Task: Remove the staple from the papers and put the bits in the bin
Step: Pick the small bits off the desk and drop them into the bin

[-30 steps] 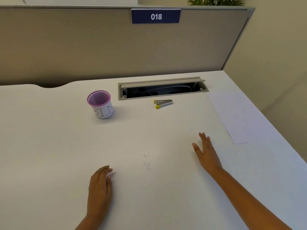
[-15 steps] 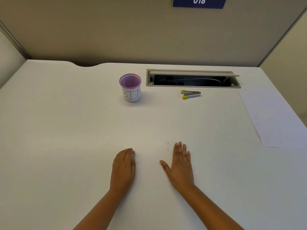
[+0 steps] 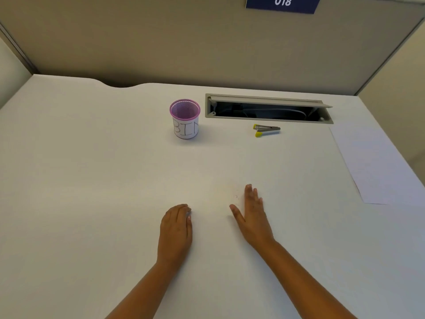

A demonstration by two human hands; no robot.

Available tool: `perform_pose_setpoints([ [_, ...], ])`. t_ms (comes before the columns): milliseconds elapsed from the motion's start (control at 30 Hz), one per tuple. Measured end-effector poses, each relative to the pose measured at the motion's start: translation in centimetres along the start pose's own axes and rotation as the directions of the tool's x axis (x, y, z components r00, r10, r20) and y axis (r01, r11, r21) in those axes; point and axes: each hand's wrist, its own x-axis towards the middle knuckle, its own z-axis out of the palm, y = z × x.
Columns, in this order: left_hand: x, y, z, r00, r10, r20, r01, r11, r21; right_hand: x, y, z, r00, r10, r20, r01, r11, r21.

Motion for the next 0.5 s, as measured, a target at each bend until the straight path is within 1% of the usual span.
perform_pose_setpoints([
  [100, 0.0, -0.2, 0.1, 0.999, 0.035, -0.025, -0.035, 0.999, -0.002, -2.5, 1.2, 1.1, 0.995, 0.093, -0.023, -0.095, 0.99, -0.103],
  [200, 0.1, -0.4, 0.1, 0.999, 0.036, -0.021, -0.036, 0.999, -0.005, -4.2, 1.5, 2.9, 0.992, 0.121, 0.022, -0.115, 0.975, -0.19],
  [300, -0.1, -0.7, 0.1, 1.0, 0.028, 0.01, -0.028, 1.0, -0.002, -3.8, 0.5, 3.6, 0.99, 0.139, -0.006, -0.137, 0.968, -0.208],
  [367, 0.0, -0.8, 0.1, 1.0, 0.002, 0.025, -0.001, 1.0, -0.029, -2.6, -0.2, 3.8, 0.99, 0.143, -0.023, -0.144, 0.962, -0.231],
  [500, 2.1, -0.7, -0.4, 0.995, -0.095, 0.027, 0.097, 0.987, -0.125, 0.5, -2.2, 4.2, 0.991, 0.133, -0.018, -0.134, 0.963, -0.235],
])
